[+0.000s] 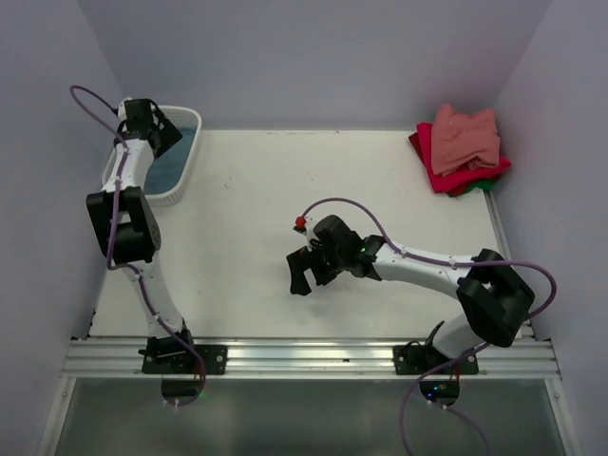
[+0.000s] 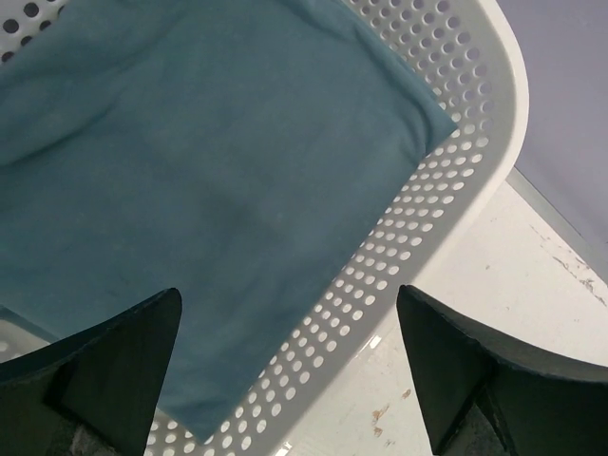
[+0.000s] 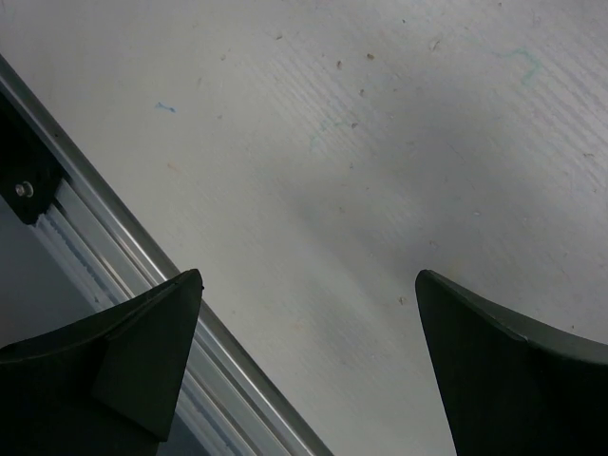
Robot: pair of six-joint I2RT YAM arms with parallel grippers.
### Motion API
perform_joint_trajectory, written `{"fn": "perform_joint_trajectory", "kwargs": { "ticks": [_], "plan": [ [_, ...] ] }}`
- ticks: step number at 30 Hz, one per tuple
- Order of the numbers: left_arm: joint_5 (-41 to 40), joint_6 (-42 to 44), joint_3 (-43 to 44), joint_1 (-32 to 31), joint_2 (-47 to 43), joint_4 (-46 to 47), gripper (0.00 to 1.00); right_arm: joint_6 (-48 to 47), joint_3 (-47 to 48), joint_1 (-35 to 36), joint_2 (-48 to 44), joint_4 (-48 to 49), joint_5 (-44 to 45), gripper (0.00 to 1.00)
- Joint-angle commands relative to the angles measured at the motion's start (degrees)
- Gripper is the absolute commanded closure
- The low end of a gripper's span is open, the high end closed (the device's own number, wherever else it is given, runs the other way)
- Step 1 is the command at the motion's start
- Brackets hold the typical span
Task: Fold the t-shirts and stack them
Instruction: Grab the tshirt from the pile
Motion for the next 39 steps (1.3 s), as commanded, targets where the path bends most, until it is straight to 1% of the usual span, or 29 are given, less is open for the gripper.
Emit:
{"fn": "perform_joint_trajectory", "kwargs": {
  "ticks": [1,3,4,8,11,21,27,35,38,39],
  "plan": [
    [-0.6,1.37,1.86,1.1,0.4,0.28,0.01,0.37,-0.03,0.24,-1.18,1.41,0.64,0.01],
    [-1.83,1.46,3.53,1.28,1.72,-1.83,0.01,0.37,0.15,0.24,-1.18,1.33,0.64,0.01],
    [-3.32,1.81,3.36,1.28,1.82,-2.01,0.01,0.37,0.15,0.32,-1.26,1.33,0.73,0.01],
    [-4.47,2.25,2.66,1.9,3.39,-2.36,0.01,0.89,-0.2,0.32,-1.7,1.76,0.81,0.01],
    [-5.97,2.69,6.25,1.98,6.81,-5.78,0.02,1.07,-0.46,0.41,-1.97,1.68,0.55,0.01],
    [-6.14,4.62,14.08,2.07,14.2,-8.69,0.03,1.51,-1.26,0.41,-2.41,1.85,0.81,0.01],
    [-6.85,4.89,14.61,2.07,17.1,-8.17,0.03,1.6,-1.52,0.41,-2.23,1.76,1.08,0.01],
    [-6.06,4.19,18.83,2.51,22.81,-9.92,0.03,2.3,-2.93,0.5,-3.2,2.03,1.78,0.01],
    [-4.3,4.54,19.01,2.6,23.96,-9.49,0.13,2.39,-3.01,0.5,-3.29,2.03,2.04,0.01],
    [-2.99,4.8,18.92,2.6,24.23,-9.4,0.36,2.39,-3.01,0.41,-3.11,2.03,2.13,0.01]
  ]
}}
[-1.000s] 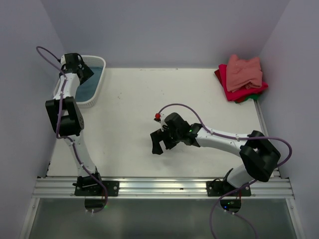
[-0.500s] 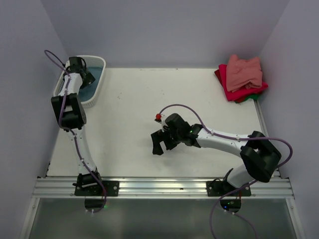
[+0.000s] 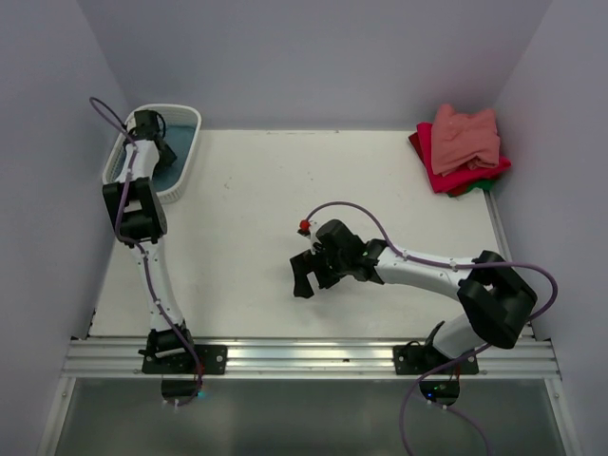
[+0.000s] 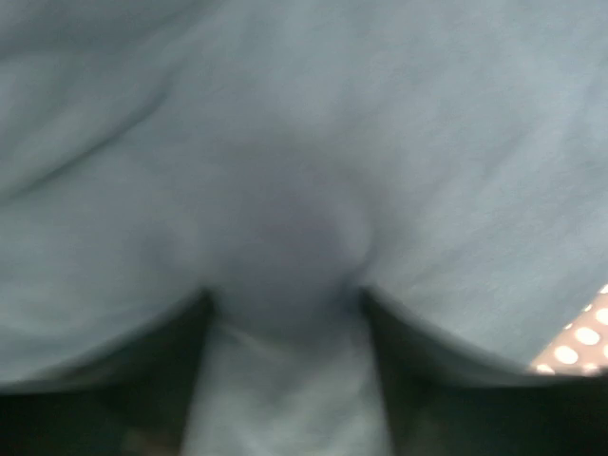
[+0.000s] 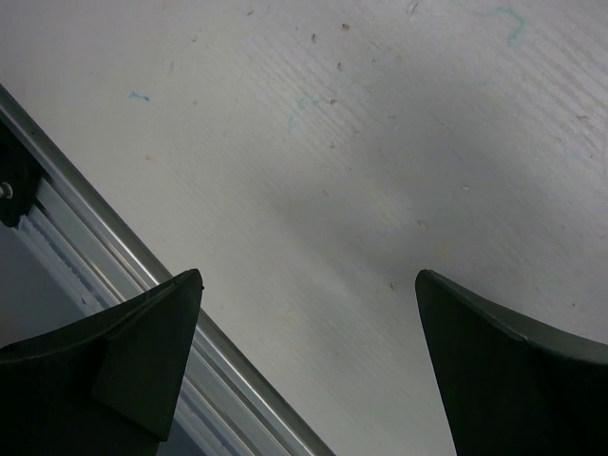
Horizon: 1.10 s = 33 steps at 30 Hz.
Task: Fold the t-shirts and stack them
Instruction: Grab the tshirt from the pile, then move the tshirt to the center of the board
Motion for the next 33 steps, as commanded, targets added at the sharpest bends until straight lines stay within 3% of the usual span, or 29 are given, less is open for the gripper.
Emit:
{"fn": "perform_joint_trajectory", "kwargs": {
  "ticks": [1,3,10,17,19,26,30,33],
  "plan": [
    [3.97,1.11,1.21,1.03,3.94,0.04,0.57,0.57,-0.3,0.39,-2.21,1.37,1.13,0.01],
    [5.11,0.67,1.04,1.2,3.95,-0.22,1.0,0.57,-0.22,0.3,-1.86,1.37,1.04,0.01],
    [5.47,-0.47,-6.52,1.2,-9.47,5.93,1.0,0.4,-0.13,0.3,-0.37,2.25,0.34,0.01],
    [6.09,-1.01,4.0,-1.42,-19.6,1.63,1.0,0.05,0.57,0.3,1.65,2.87,-0.19,0.01],
    [3.89,-0.3,3.33,-2.66,-24.67,3.02,1.0,0.04,0.57,0.3,2.09,3.04,-0.37,0.01],
    [12.4,-0.39,-5.54,-7.31,-37.79,6.81,1.0,0.74,0.14,0.3,-0.62,2.34,2.61,0.01],
    [22.75,-2.49,-13.09,-10.57,-46.39,8.74,1.0,2.59,-0.92,0.3,-7.12,0.85,11.65,0.01],
    [26.72,-5.21,-24.24,-12.86,-55.35,11.99,1.0,4.09,-1.44,0.3,-13.54,-0.82,19.83,0.01]
  ]
}}
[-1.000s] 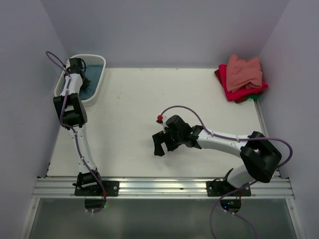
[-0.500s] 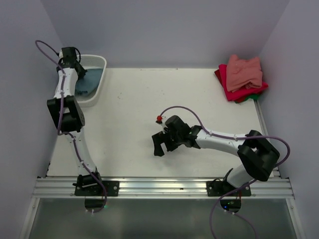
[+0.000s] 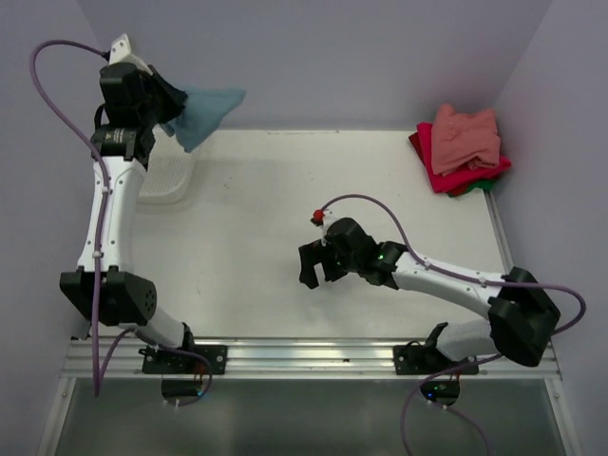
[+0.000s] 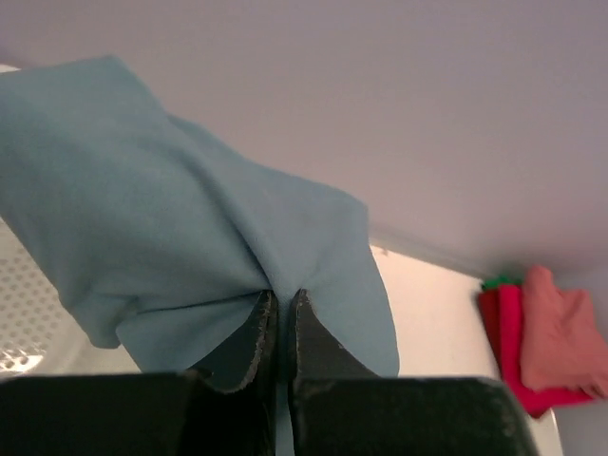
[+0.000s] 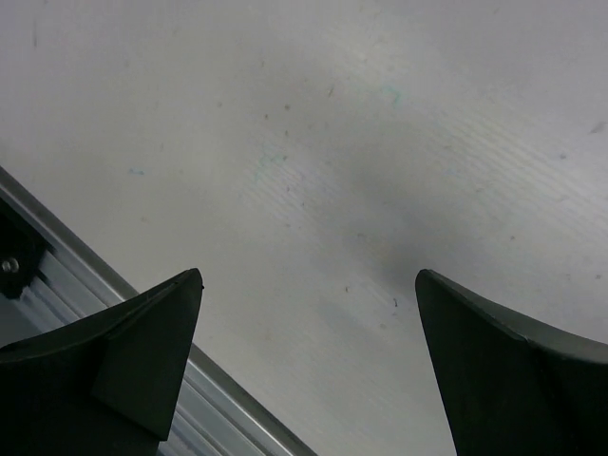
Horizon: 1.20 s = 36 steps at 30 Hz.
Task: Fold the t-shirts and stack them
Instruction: Move the tshirt to the center of the board
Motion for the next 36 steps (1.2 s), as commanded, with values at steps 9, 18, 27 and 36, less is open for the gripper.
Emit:
{"fn": "perform_joint_trajectory", "kwargs": {
  "ticks": [9,18,27,36],
  "plan": [
    [15.33,-4.83,-37.17,-11.13,-24.17,7.7,1.0,1.99,-1.96,0.02,-27.03,-6.38,31.08,0.01],
    [6.48,-7.3,-52.4,-25.81,-33.04,6.04,1.0,1.2,0.24,0.11,-28.35,-13.06,37.6,0.01],
    [-0.44,-9.22,-56.01,-40.21,-29.55,5.36,1.0,0.93,0.23,0.02,-26.25,-12.89,40.06,0.01],
    [-19.69,-29.43,-61.81,-64.56,-32.85,-9.49,0.05,-0.21,3.57,-0.68,-21.34,-14.21,40.86,0.01]
  ]
}}
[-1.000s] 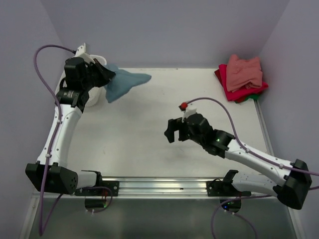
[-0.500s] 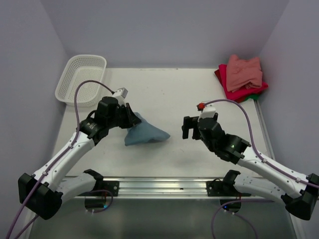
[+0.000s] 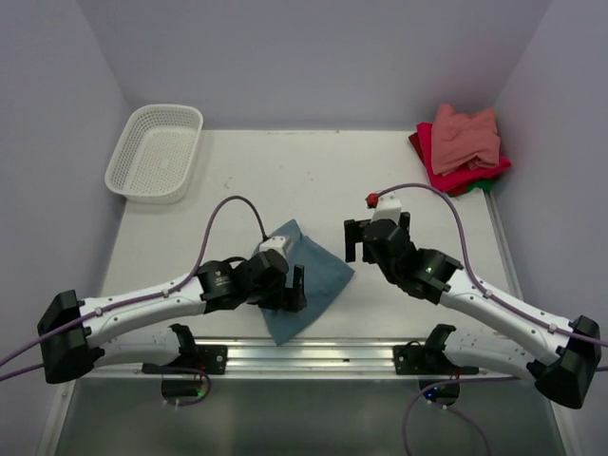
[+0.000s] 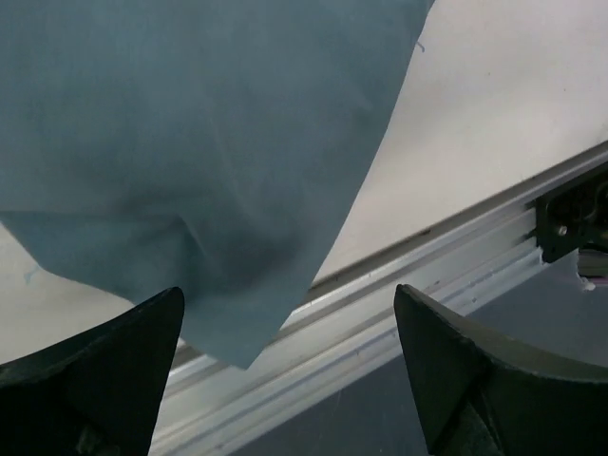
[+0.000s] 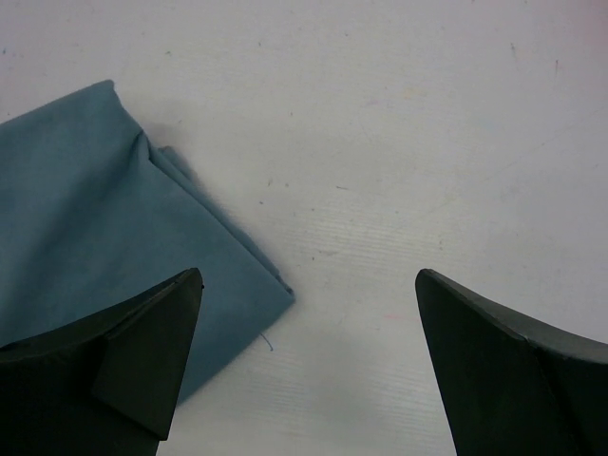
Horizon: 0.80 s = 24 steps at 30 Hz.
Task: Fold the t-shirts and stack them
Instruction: Move the tshirt to the center of the board, then flatten the tshirt out
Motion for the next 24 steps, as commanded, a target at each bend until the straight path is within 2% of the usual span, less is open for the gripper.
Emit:
{"fn": "perform_joint_trajectory", "kwargs": {
  "ticks": [1,4,7,11,14,18,24],
  "plan": [
    [-13.14,-12.08,0.09,-6.43,-8.37,-7.87,0.05,-1.08,3.82,-0.57,2.39,0.15,1.96,0.01],
    [-18.32,-15.17,0.62,-7.33,-13.37,-12.01,0.0,-2.22,5.57,-0.93,7.2,1.9,-3.21,0.01],
    [-24.04,-17.28,3.25,-7.33,-14.89,-17.54,0.0,-4.15,7.85,-1.1,13.87,4.8,-8.58,0.01],
    [-32.37,-18.08,6.59,-7.42,-16.82,-21.07,0.0,-6.97,14.25,-1.02,23.91,8.24,-22.79,0.01],
    [-38.09,-17.64,8.61,-7.33,-19.28,-21.6,0.0,-8.29,19.7,-0.93,32.68,8.33,-30.27,0.01],
    [-42.24,-16.32,9.23,-7.33,-22.27,-20.54,0.0,-9.69,26.04,0.99,40.79,8.16,-35.39,0.01],
    [-43.91,-18.16,7.48,-7.33,-24.03,-21.51,0.0,-12.33,37.73,7.76,56.76,0.16,-37.6,0.01]
  ]
}}
